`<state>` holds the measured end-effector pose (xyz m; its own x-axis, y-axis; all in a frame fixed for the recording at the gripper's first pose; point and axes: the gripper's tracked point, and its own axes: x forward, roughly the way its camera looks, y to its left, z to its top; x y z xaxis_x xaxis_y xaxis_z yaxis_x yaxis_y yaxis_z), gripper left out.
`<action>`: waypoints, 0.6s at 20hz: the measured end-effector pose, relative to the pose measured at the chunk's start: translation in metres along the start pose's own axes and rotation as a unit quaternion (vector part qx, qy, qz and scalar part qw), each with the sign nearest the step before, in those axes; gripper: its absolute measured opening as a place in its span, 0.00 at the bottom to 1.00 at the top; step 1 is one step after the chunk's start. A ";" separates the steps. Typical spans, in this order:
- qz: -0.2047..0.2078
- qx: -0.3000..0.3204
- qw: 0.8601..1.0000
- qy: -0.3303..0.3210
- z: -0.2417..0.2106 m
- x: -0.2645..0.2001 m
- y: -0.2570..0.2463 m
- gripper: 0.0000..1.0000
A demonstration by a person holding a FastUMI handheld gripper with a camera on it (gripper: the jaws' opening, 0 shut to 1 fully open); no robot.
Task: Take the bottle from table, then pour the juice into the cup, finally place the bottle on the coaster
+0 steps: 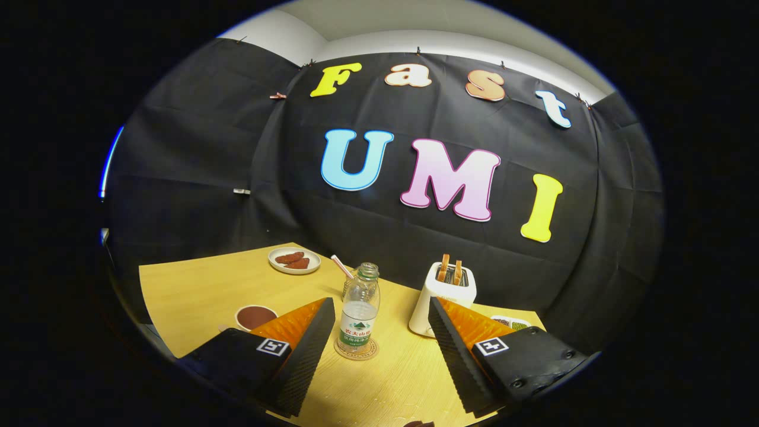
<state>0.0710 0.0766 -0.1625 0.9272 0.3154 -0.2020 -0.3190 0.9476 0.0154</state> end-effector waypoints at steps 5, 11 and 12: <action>0.008 -0.023 1.000 -0.010 0.028 -0.030 0.011 0.97; 0.006 -0.014 1.000 -0.012 0.049 -0.060 0.024 0.97; 0.001 -0.015 1.000 -0.014 0.053 -0.063 0.023 0.97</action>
<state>0.0161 0.0808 -0.0980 0.9316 0.3191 -0.1741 -0.3263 0.9451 -0.0141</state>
